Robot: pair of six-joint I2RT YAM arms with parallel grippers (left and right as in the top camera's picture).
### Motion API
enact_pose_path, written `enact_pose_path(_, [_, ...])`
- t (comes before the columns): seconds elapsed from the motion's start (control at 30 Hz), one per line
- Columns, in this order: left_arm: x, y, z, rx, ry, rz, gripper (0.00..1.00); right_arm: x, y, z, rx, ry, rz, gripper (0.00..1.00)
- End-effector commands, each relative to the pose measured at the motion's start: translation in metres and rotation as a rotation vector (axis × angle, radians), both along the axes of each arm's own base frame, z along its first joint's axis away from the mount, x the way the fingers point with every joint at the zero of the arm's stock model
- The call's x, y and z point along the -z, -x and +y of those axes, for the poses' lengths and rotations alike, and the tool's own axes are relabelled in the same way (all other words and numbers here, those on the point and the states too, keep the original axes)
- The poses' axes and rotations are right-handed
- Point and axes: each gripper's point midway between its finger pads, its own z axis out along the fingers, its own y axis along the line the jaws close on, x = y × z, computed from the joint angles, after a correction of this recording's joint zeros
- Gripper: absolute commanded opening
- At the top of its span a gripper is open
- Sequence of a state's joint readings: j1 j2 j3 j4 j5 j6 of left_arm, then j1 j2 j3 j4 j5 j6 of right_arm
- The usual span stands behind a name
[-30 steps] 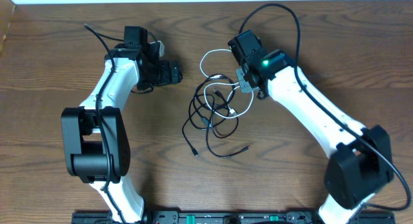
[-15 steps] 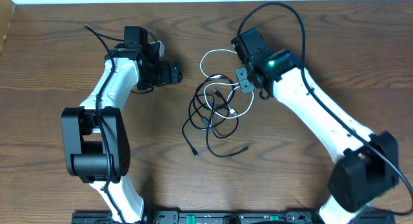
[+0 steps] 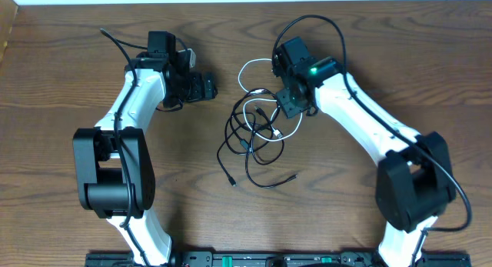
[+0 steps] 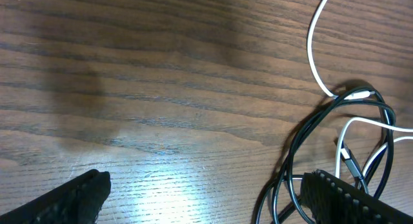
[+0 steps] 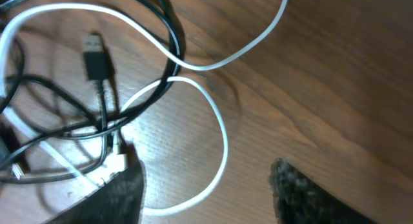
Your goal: Untangle cables
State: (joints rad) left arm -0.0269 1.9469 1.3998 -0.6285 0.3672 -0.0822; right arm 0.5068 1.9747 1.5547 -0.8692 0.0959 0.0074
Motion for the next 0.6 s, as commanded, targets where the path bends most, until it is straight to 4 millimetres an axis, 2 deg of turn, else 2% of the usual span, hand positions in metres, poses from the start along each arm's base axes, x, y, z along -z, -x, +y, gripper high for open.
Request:
enact_pose_path(0.0, [0.001,0.003,0.003,-0.015,-0.003,0.009,0.98,0.032,-0.002,-0.014,-0.013,0.081,0.053,0.63])
enact_pose_path(0.1, [0.001,0.003,0.003,-0.015,-0.003,0.009,0.98,0.052,-0.001,-0.021,-0.004,0.116,0.088,0.61])
enact_pose_path(0.13, [0.001,0.003,0.003,-0.015,-0.003,0.009,0.98,0.065,0.000,-0.023,-0.001,0.130,0.110,0.60])
enact_pose_path(0.23, [0.001,0.003,0.003,-0.015,-0.003,0.009,0.98,0.079,-0.007,-0.021,0.000,0.127,0.103,0.58])
enact_pose_path(0.4, [0.001,0.003,0.003,-0.015,-0.003,0.009,0.98,0.079,-0.028,-0.010,0.005,0.084,0.022,0.54])
enact_pose_path(0.47, [0.001,0.003,0.003,-0.015,-0.003,0.009,0.98,0.078,-0.033,-0.008,0.006,0.073,0.000,0.45])
enact_pose_path(0.53, [0.001,0.003,0.003,-0.015,-0.003,0.009,0.98,0.078,-0.033,-0.008,0.006,0.074,0.002,0.31])
enact_pose_path(0.57, [0.001,0.003,0.003,-0.015,-0.003,0.009,0.98,0.078,-0.031,-0.009,0.007,0.078,0.008,0.29])
